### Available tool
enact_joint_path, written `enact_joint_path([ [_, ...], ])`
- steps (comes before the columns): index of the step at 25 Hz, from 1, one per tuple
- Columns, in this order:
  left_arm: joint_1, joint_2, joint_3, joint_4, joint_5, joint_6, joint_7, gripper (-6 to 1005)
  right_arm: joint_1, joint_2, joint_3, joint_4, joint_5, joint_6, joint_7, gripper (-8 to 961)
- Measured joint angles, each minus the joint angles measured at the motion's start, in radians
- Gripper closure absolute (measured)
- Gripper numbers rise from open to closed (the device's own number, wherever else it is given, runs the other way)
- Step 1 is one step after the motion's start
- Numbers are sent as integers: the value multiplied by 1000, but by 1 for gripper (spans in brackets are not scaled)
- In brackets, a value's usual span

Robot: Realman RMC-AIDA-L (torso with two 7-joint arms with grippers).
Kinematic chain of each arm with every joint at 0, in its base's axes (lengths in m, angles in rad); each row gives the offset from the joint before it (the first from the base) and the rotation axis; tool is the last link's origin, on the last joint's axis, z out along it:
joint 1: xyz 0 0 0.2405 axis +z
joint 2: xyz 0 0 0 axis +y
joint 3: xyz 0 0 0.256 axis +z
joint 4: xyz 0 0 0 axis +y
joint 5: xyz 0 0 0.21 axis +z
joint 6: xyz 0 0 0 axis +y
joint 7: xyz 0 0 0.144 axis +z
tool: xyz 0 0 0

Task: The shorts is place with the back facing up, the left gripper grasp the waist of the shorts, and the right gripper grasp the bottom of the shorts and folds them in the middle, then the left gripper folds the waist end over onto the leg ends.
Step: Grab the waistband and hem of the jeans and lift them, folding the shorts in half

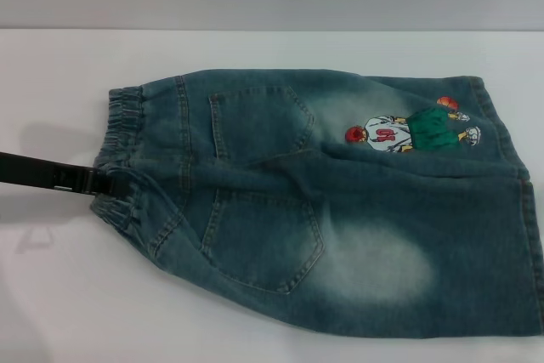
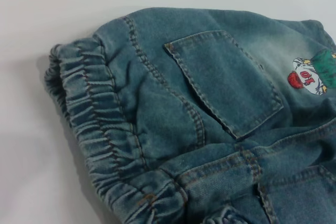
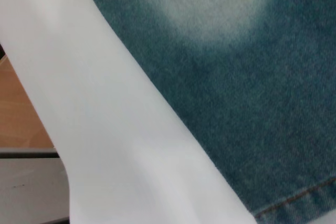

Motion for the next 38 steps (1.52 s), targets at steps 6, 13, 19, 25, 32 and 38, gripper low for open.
enact_joint_path([
  [6,1,-3,1,0,0,0,0,923,-3,1,-1,0,-1,-4,1,186],
  [13,3,-6,3,0,0,1,0,922,-9,8,-13,0,-1,-1,1,184],
  [19,5,-8,6,0,0,3,0,921,-8,11,-12,0,-1,1,1,185],
  [25,6,-8,7,-1,0,2,0,920,-3,14,-12,-3,2,0,1,185],
  [32,4,-5,7,-2,0,1,0,919,12,23,-11,-13,10,5,0,186],
  [38,-1,-3,4,-20,0,-1,8,918,27,33,-11,-18,9,5,-5,185],
])
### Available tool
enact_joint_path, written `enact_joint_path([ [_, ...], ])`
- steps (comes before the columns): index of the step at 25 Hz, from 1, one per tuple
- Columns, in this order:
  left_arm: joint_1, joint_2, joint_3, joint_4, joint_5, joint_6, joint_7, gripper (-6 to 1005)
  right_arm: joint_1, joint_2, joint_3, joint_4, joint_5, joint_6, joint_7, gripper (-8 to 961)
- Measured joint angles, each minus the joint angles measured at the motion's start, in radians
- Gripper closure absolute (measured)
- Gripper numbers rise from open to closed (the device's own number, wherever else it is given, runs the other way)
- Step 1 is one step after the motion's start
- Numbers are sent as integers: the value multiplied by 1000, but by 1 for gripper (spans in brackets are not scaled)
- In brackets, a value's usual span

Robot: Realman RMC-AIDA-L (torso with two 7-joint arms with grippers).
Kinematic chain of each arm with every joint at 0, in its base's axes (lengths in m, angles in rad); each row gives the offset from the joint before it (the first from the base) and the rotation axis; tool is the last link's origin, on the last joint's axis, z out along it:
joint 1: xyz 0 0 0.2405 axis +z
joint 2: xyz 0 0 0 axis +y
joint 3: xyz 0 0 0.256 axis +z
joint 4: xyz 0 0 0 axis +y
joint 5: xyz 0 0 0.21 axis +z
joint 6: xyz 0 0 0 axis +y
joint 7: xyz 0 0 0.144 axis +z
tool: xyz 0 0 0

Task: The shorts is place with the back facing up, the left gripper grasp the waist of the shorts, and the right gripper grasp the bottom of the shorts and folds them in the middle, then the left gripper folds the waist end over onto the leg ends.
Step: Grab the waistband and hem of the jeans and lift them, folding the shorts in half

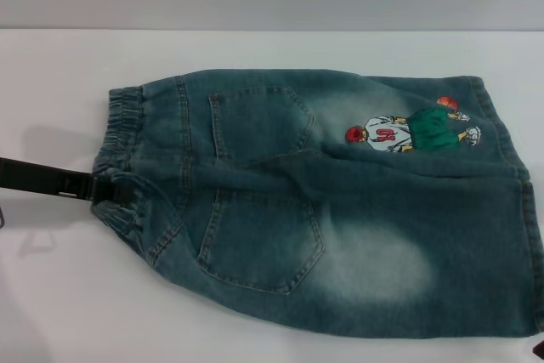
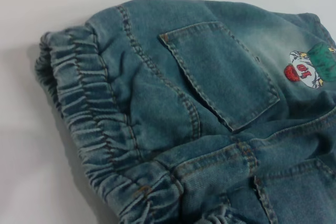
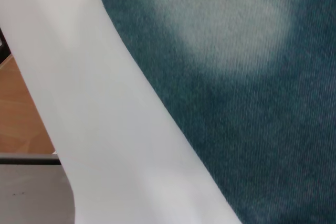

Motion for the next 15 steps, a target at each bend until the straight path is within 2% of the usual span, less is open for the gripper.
enact_joint_path([
  [7,-1,2,-4,-6,0,-8,2,917,3,3,-1,-7,0,0,-2,185],
  [15,-2,3,-1,-8,0,-12,3,916,12,18,-6,-8,-3,1,-4,188],
])
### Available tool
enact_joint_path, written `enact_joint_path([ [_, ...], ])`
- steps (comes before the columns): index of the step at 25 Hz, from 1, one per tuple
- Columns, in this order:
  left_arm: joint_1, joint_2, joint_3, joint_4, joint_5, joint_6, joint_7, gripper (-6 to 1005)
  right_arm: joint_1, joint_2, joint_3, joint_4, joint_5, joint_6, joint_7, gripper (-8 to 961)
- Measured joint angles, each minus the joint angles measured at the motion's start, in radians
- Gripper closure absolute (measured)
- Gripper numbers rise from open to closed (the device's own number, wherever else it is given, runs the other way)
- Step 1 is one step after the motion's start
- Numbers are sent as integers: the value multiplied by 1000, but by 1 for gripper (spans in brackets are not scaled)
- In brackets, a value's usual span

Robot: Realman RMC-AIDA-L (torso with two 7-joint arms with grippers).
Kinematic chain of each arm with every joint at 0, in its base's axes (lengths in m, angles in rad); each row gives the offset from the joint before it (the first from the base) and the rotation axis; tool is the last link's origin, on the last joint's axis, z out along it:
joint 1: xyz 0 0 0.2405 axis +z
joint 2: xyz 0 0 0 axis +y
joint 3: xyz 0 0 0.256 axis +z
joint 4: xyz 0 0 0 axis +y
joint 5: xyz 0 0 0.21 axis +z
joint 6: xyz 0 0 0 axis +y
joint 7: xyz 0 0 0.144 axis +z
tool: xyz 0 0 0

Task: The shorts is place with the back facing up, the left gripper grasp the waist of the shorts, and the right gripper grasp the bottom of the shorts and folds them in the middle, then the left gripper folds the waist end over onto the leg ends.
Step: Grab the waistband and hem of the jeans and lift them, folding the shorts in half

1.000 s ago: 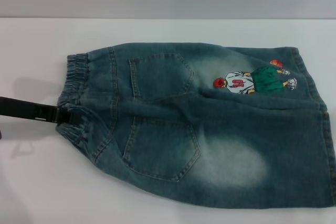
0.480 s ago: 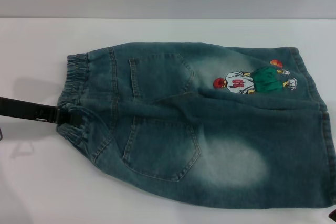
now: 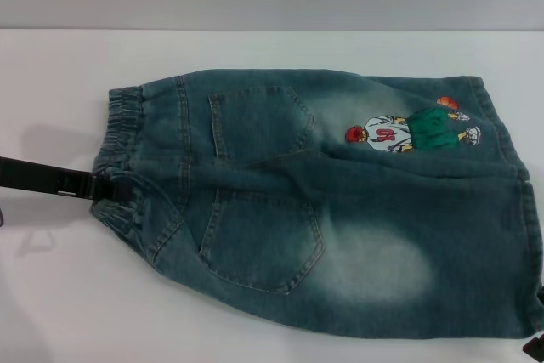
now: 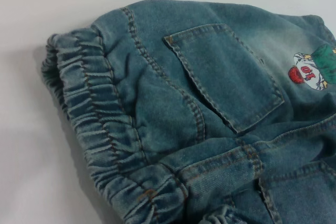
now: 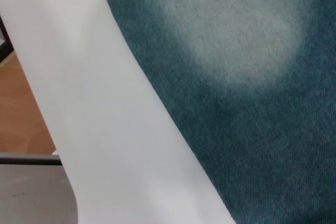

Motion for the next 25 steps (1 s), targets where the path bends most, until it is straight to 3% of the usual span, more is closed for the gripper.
enact_joint_path([
  [18,1,0,-2,0,0,0,1,913,-9,4,-70,0,-5,32,4,221],
  [25,1,-1,-4,0,0,1,1,912,-9,4,-71,0,-6,39,5,506],
])
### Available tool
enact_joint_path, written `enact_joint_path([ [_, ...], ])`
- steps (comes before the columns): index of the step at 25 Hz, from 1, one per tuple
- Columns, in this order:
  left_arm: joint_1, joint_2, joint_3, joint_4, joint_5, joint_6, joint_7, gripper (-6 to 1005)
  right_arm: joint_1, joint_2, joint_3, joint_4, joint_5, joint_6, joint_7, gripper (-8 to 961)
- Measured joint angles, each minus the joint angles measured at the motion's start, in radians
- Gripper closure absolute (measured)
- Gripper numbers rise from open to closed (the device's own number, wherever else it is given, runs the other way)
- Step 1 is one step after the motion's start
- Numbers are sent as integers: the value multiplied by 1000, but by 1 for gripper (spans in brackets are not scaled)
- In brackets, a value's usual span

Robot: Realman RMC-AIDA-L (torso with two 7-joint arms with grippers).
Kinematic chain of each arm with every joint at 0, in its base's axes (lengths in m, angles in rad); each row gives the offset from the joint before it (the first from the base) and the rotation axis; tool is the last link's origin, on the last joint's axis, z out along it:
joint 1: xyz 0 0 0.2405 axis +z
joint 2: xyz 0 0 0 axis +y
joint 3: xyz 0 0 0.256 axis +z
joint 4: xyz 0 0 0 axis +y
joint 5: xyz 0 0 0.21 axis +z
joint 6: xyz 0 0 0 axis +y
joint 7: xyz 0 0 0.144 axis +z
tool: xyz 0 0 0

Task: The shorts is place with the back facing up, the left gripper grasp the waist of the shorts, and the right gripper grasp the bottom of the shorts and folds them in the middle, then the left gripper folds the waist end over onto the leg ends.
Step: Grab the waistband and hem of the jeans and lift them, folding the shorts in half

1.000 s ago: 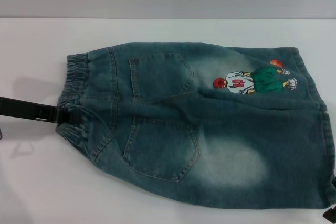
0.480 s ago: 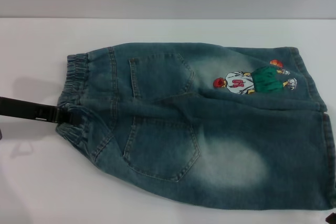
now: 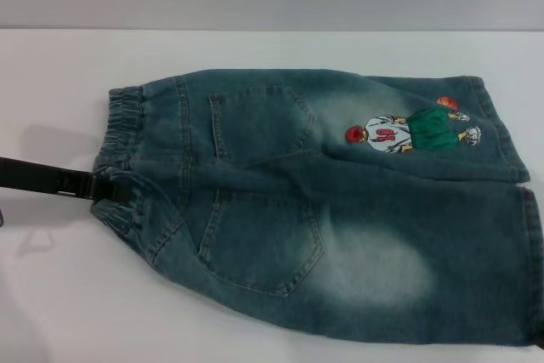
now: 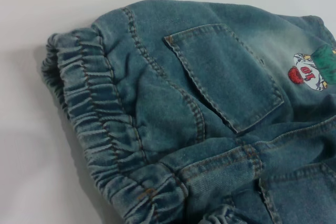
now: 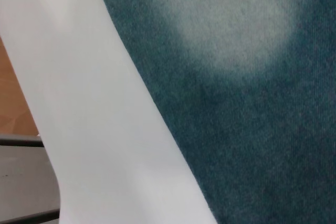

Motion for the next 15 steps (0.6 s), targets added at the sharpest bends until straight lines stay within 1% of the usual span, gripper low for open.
enact_joint_path([
  [3,0,0,0,0,0,0,0,912,0,0,0,0,0,1,0,625],
  [15,-1,0,0,0,-3,0,0,910,0,0,0,0,0,2,2,883],
])
